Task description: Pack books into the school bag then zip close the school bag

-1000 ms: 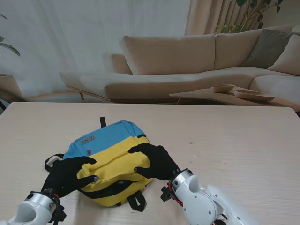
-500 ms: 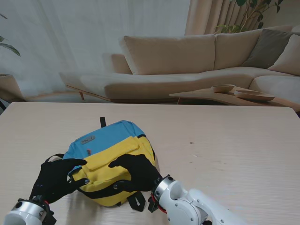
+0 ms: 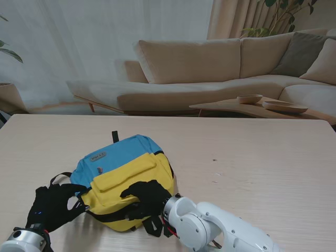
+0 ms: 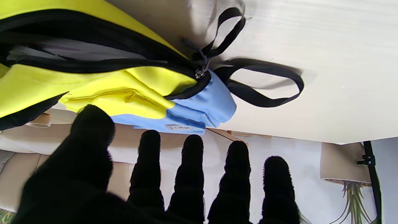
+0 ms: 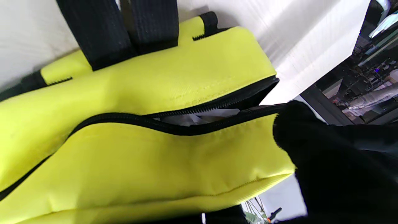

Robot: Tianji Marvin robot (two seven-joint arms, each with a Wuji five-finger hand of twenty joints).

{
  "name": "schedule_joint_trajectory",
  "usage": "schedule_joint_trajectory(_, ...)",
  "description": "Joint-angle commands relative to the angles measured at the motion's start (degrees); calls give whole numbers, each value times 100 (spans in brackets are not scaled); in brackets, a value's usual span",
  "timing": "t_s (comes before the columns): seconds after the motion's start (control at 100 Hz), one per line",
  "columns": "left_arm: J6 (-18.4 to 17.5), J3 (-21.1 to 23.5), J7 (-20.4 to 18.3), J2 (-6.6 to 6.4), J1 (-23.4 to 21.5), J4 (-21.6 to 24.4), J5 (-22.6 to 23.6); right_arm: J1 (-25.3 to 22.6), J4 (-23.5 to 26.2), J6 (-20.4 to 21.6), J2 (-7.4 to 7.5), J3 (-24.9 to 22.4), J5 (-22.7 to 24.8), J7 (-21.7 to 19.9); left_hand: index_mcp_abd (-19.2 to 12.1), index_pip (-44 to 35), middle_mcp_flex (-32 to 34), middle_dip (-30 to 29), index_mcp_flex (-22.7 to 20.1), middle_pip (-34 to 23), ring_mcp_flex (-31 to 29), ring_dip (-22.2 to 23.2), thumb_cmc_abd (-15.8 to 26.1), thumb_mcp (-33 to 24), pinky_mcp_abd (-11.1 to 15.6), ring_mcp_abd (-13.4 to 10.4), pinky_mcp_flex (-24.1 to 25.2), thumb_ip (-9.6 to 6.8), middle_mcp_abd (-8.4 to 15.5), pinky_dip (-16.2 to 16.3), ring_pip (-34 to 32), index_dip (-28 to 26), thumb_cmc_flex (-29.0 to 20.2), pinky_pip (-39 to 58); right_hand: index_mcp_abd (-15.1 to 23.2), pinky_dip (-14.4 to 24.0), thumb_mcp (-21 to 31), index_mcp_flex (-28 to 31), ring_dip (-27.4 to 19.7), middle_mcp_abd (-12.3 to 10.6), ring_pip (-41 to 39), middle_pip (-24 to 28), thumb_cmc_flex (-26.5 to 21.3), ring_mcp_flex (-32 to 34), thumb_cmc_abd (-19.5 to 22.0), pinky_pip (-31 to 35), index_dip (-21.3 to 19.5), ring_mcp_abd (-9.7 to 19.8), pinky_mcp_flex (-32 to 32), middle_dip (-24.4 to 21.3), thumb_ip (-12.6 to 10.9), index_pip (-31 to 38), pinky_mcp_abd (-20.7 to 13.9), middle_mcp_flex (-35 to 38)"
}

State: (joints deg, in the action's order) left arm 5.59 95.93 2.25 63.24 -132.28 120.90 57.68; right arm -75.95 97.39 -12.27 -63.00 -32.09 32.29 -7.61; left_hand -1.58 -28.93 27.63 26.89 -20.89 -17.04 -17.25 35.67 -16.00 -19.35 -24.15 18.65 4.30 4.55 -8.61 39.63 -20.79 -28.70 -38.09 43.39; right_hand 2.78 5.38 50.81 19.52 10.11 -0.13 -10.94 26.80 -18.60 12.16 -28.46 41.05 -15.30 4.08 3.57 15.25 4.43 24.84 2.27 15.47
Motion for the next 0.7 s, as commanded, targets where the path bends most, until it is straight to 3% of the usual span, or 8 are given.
schedule_joint_trajectory(0.0,121,-1,-92,14,-68,-55,40,2,-95,-22,-16,34,48,-169,-166,-80,-236,93,248,-93,161,-19,180,-20,144,-105,58,-241,102,115,78,-84,-78,-160,-48,16,-93,122,-30,-148,-3,36,199,-80,-7,75,52,154,-104,-27,-166,32,105,98)
schedule_joint_trajectory(0.44,943,-187,-77,3,-27,-293,483,-42,-90,-28,-23,-33,-45,-161,-133,-306,-248,188,-581,-228,285,4,174,-249,212,-146,90,-211,73,150,-17,-236,-76,-121,-90,37,59,157,-15,-134,-21,42,222,-77,5,147,54,138,-105,-17,-158,2,49,97)
schedule_joint_trajectory(0.61,1192,-331,-11,15,67,-414,312,-80,-12,-41,3,-67,-23,-214,-195,-20,-399,175,-509,-181,367,2,260,-234,269,-167,131,-208,59,149,-14,-78,-63,-131,-88,46,80,168,-13,-125,-23,46,240,-88,23,168,51,126,-107,-14,-163,-1,51,85)
schedule_joint_trajectory(0.69,1316,-428,31,28,149,-483,90,-90,14,-48,15,-71,-11,-240,-83,36,-438,183,-433,-190,438,8,308,-209,293,-170,147,-216,34,159,-12,-45,-96,-125,-94,51,77,163,-8,-128,-33,52,271,-78,49,180,49,130,-116,-11,-162,-4,47,85)
